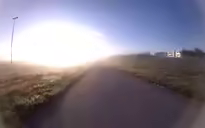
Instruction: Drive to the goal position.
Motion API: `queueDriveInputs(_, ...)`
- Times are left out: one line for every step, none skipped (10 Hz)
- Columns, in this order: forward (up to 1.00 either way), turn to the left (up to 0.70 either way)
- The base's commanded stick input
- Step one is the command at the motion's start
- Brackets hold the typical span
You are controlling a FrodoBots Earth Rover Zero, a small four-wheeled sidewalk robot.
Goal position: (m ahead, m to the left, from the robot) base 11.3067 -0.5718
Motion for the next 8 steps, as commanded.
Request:
queueDriveInputs(0.7, -0.26)
queueDriveInputs(0.7, 0.0)
queueDriveInputs(0.7, 0.0)
queueDriveInputs(0.7, 0.0)
queueDriveInputs(0.7, 0.0)
queueDriveInputs(0.7, 0.0)
queueDriveInputs(0.7, 0.0)
queueDriveInputs(0.7, 0.0)
